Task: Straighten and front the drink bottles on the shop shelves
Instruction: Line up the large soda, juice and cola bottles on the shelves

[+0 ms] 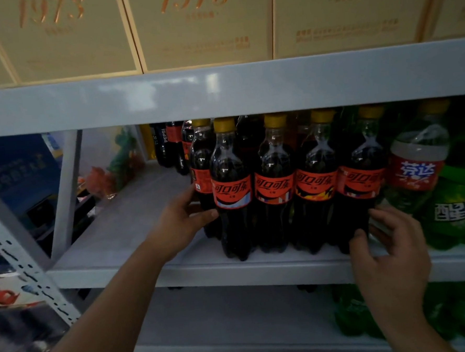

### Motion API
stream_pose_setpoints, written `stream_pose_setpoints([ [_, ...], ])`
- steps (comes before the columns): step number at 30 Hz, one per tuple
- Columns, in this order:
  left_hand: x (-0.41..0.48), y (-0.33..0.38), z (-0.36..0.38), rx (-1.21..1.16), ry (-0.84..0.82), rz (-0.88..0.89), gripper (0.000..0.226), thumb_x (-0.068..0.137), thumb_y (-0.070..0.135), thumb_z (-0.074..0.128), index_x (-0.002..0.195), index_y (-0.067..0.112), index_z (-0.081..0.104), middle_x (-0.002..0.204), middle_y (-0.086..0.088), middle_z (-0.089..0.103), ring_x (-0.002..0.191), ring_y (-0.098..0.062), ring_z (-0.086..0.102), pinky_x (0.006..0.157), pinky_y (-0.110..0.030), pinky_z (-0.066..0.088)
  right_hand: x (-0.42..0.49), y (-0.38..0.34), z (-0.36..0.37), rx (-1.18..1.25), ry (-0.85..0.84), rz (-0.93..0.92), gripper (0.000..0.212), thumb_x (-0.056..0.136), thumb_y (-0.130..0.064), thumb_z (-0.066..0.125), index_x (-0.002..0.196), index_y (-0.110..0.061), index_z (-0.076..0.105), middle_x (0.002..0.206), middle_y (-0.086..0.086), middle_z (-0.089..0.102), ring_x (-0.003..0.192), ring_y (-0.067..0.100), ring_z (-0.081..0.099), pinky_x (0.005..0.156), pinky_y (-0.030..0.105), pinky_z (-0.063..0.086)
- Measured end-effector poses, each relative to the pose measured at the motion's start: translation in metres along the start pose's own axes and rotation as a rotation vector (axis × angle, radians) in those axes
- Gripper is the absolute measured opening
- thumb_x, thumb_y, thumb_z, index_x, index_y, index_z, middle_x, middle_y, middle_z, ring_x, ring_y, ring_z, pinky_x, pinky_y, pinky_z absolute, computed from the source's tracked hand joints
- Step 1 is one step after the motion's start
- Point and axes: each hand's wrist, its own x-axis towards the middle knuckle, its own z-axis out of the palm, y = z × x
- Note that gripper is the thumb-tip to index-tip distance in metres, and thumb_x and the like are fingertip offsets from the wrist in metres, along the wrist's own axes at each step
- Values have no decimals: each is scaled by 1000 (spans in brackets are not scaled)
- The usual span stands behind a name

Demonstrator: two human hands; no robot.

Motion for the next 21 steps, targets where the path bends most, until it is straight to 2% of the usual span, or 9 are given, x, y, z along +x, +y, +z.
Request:
stream_pose_setpoints([
  [4, 0, -2, -7, 187, 33, -3, 44, 72, 36, 73, 111, 49, 59, 102, 12, 70, 95, -7, 66, 87, -38, 53, 0, 4, 0, -8, -6, 11, 32, 79, 3, 68, 110, -1, 61, 113, 15, 57, 99, 25, 58, 89, 10, 37],
  [7, 2, 0, -9, 289, 29, 10, 40, 71, 44, 68, 108, 55, 55, 97, 19, 69, 91, -4, 65, 88, -40, 53, 2, 10, -2, 12, -32, 25, 32, 81, 1, 67, 112, -2, 61, 115, 13, 58, 98, 26, 61, 87, 16, 41],
  [11, 0, -3, -2, 335, 39, 23, 50, 75, 46, 63, 123, 38, 51, 108, 15, 67, 102, -5, 62, 95, -42, 49, -3, 18, -8, 59, -67, -13, 31, 84, 0, 65, 114, -3, 60, 114, 5, 56, 101, 22, 61, 89, 27, 49],
  [15, -11, -11, 9, 185, 40, -1, 44, 83, 39, 58, 126, 34, 51, 116, 24, 64, 112, 2, 58, 104, -37, 43, -16, 28, -16, 54, -104, -36, 27, 86, -9, 59, 112, -3, 60, 114, 0, 51, 102, 20, 58, 91, 25, 48],
  [18, -13, -13, 10, 195, 65, -17, 51, 84, 42, 55, 133, 26, 51, 125, 13, 62, 119, -7, 56, 106, -45, 42, -21, 34, -21, 43, -111, -36, 25, 87, -13, 55, 108, 0, 62, 112, 0, 51, 102, 15, 55, 91, 18, 46],
  [19, -13, -13, 9, 216, 71, -17, 52, 84, 44, 55, 132, 26, 51, 126, 9, 62, 118, -10, 56, 105, -47, 42, -22, 35, -22, 39, -106, -40, 25, 87, -13, 54, 107, 0, 62, 111, 2, 52, 102, 15, 54, 90, 20, 46],
  [21, -13, -12, 8, 221, 69, -27, 47, 82, 48, 55, 128, 36, 51, 121, 12, 64, 114, -9, 59, 102, -48, 45, -23, 40, -27, 26, -78, -66, 23, 88, -12, 53, 105, 0, 63, 109, 3, 53, 101, 12, 53, 90, 22, 46],
])
